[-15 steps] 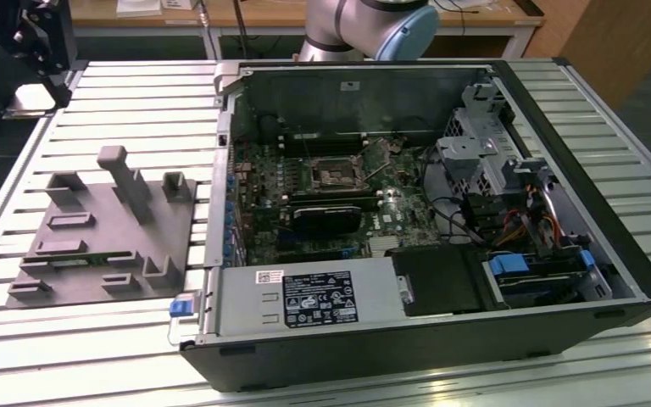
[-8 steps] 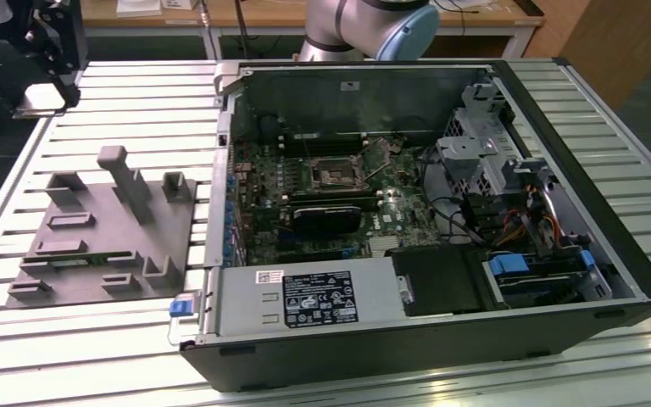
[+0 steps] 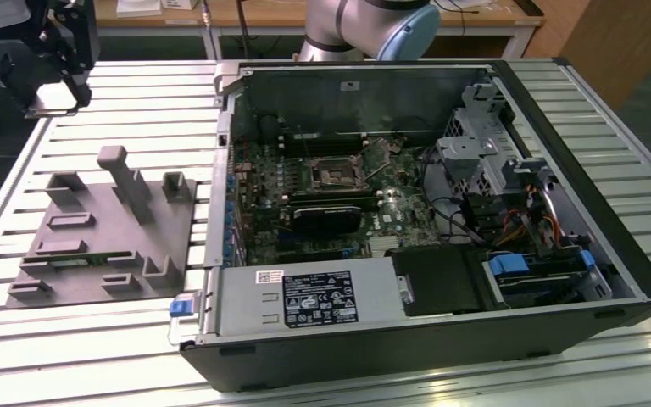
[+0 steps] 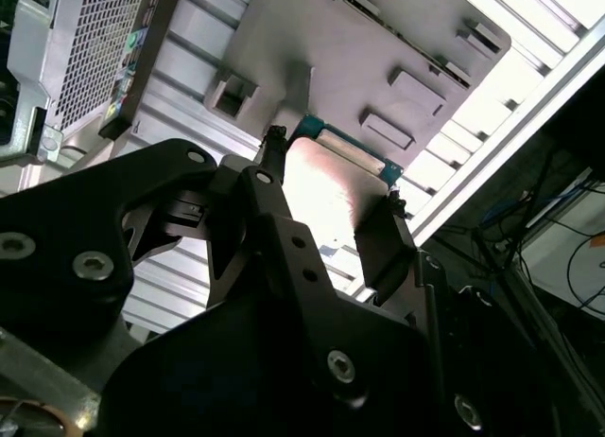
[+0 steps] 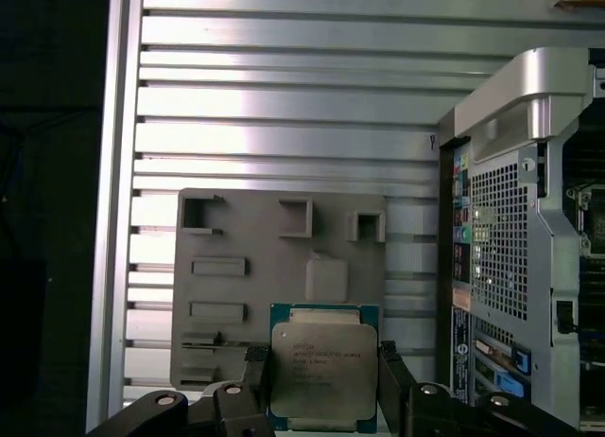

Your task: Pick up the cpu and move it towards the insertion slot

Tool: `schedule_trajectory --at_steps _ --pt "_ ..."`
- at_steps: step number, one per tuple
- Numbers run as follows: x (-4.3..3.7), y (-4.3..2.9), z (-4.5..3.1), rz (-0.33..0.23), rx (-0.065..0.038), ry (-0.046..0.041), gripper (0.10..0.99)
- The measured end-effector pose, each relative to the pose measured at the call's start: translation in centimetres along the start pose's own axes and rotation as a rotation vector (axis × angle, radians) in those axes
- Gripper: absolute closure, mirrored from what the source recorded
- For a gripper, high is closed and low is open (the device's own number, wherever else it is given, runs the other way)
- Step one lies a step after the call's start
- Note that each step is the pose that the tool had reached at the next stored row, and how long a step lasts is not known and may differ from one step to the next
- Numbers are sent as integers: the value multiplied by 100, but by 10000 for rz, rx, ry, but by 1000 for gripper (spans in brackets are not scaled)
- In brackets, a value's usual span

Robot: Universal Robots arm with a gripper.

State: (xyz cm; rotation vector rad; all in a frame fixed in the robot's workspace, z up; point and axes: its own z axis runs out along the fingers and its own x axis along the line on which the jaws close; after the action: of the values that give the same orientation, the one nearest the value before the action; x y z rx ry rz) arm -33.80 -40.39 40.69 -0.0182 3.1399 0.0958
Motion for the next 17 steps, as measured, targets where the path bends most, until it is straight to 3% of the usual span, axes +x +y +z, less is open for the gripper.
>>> schedule_trajectory --at_steps 10,17 --pt "-132 -1 0 0 0 1 541" --pt "-268 -3 0 0 0 1 541"
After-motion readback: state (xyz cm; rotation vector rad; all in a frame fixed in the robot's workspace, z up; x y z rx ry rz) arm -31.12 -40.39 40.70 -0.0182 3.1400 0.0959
